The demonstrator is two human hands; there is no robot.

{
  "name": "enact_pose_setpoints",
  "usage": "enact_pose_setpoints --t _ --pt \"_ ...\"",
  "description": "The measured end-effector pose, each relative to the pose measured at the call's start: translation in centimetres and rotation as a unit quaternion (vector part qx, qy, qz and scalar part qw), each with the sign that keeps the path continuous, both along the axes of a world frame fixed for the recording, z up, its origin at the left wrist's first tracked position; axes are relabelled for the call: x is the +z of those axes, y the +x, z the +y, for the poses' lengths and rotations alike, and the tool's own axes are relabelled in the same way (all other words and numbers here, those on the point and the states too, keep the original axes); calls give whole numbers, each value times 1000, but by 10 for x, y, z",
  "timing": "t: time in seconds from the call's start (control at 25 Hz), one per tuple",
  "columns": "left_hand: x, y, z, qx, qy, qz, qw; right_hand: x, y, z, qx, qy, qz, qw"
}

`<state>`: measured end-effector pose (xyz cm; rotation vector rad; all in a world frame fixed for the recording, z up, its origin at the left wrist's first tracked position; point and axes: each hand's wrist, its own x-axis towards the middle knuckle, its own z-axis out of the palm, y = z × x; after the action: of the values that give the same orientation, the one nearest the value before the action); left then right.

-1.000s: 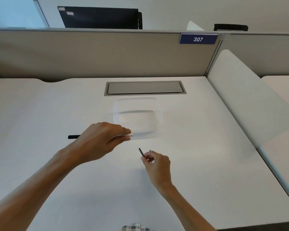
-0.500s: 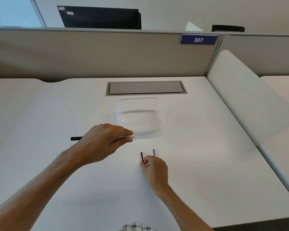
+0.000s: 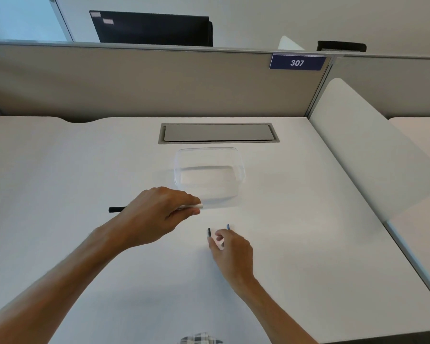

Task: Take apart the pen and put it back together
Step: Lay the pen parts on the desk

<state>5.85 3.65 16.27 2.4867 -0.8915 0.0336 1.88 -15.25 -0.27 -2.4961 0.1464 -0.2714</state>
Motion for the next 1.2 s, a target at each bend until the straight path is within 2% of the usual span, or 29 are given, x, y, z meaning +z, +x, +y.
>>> enact_pose_setpoints --t 0.12,0.2,0.28,0.48,0.72,0.84,0.96,1.04,1.08,1.2 --pt "0 -2 -2 3 17 0 1000 34 5 -3 -14 146 -48 988" --pt "0 -2 -5 4 30 6 1000 60 7 -6 24 255 -65 964" --pt "-1 -3 -9 9 32 18 999 82 6 -7 83 309 -70 945" --pt "0 -3 -16 9 27 31 999 107 7 -14 147 335 -48 930" --pt "0 3 -7 34 51 23 998 106 17 -38 126 354 -22 926" --pt "-4 4 -5 44 51 40 997 103 19 -50 133 304 -22 943" --pt "-7 4 -12 42 40 38 998 106 17 -52 205 105 -104 968" --pt "-7 4 -17 34 39 36 998 108 19 -46 245 -29 -175 953" --pt "-6 4 -18 34 42 37 998 110 20 -45 251 -64 -202 945" --pt "-4 5 -17 52 53 31 997 114 24 -51 231 -94 -237 939"
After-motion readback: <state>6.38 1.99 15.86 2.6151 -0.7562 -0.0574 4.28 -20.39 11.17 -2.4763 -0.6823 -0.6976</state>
